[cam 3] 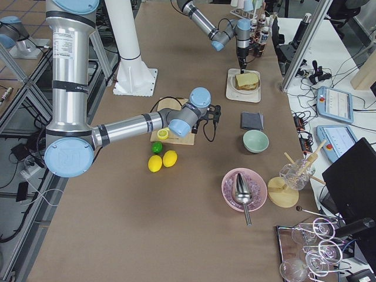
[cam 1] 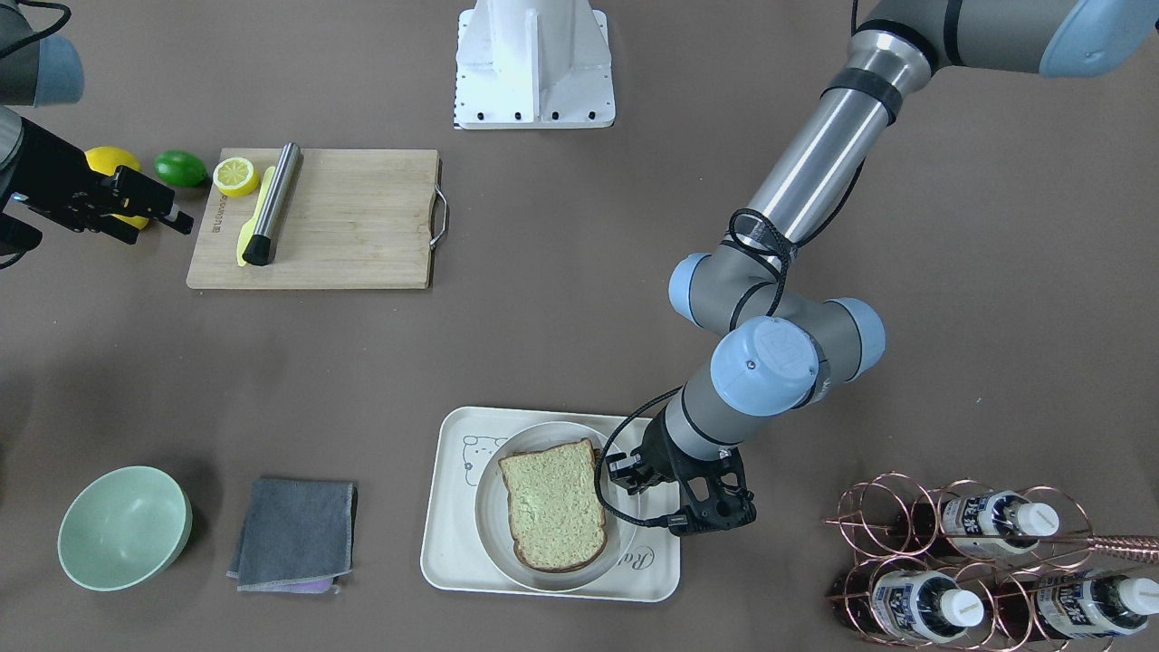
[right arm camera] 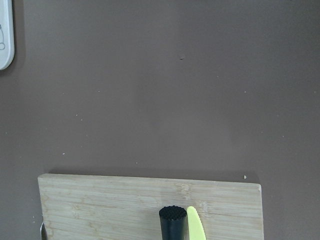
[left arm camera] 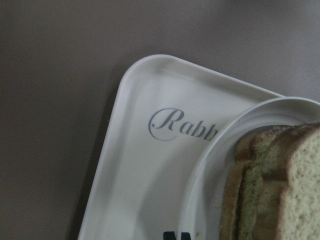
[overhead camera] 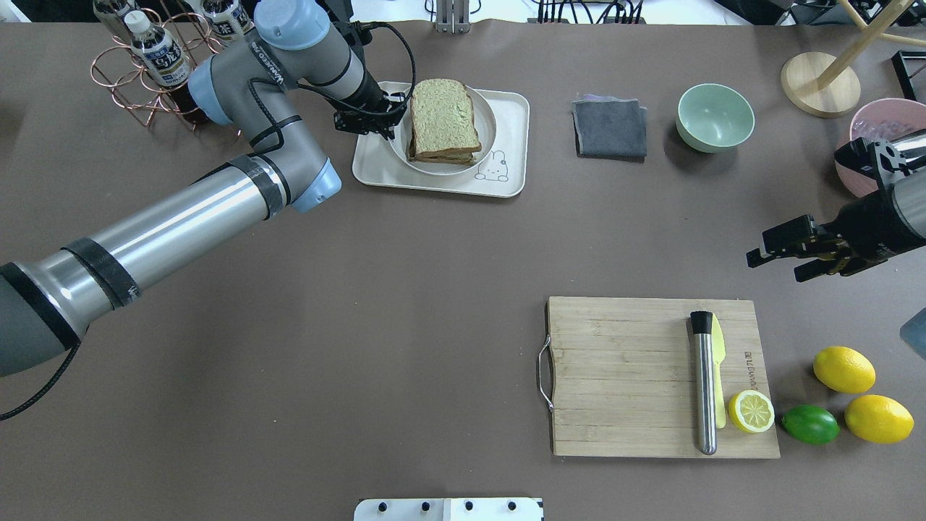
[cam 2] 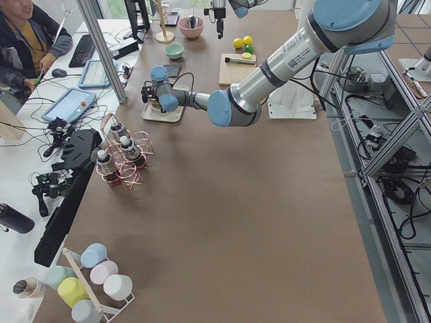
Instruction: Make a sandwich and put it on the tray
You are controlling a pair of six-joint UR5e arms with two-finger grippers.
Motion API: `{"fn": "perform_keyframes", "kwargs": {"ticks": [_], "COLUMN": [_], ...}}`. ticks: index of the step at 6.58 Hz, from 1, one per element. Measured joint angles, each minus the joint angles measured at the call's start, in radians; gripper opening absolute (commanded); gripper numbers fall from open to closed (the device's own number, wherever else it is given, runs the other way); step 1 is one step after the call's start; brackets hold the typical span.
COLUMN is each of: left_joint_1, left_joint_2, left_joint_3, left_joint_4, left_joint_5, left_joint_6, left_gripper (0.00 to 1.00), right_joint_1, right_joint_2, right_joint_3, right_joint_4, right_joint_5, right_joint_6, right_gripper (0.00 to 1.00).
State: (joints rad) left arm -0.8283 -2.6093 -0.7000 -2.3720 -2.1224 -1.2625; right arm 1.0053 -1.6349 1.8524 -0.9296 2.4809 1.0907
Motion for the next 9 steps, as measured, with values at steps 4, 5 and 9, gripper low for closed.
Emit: {"fn": "perform_keyframes", "kwargs": {"ticks": [4,5,9], "left_joint_1": [-0.007,-0.010,-0.085], "left_joint_2": [0.014,0.050,0.377], "left_joint_3": [-0.043,-0.126,-0.722], "left_joint_4": [-0.012,0.021,0.355], "left_joint_5": [0.015,0.016,-0.023], "left_joint_6": [-0.001,-0.002,0.189], "left_gripper": [0.98,0.98,0.98], "right_joint_1": [0.002,0.010,0.078], "right_joint_2": [0.002,0.001,-0.013], "right_joint_3": [0.005,0.011,-0.017], "right_joint_4": [0.000,0.000,-0.005], "right_joint_5": [-0.020,-0.021,-0.022], "right_joint_6": [0.000,0.000,-0.081], "right_gripper": [1.00,1.00,1.00]}}
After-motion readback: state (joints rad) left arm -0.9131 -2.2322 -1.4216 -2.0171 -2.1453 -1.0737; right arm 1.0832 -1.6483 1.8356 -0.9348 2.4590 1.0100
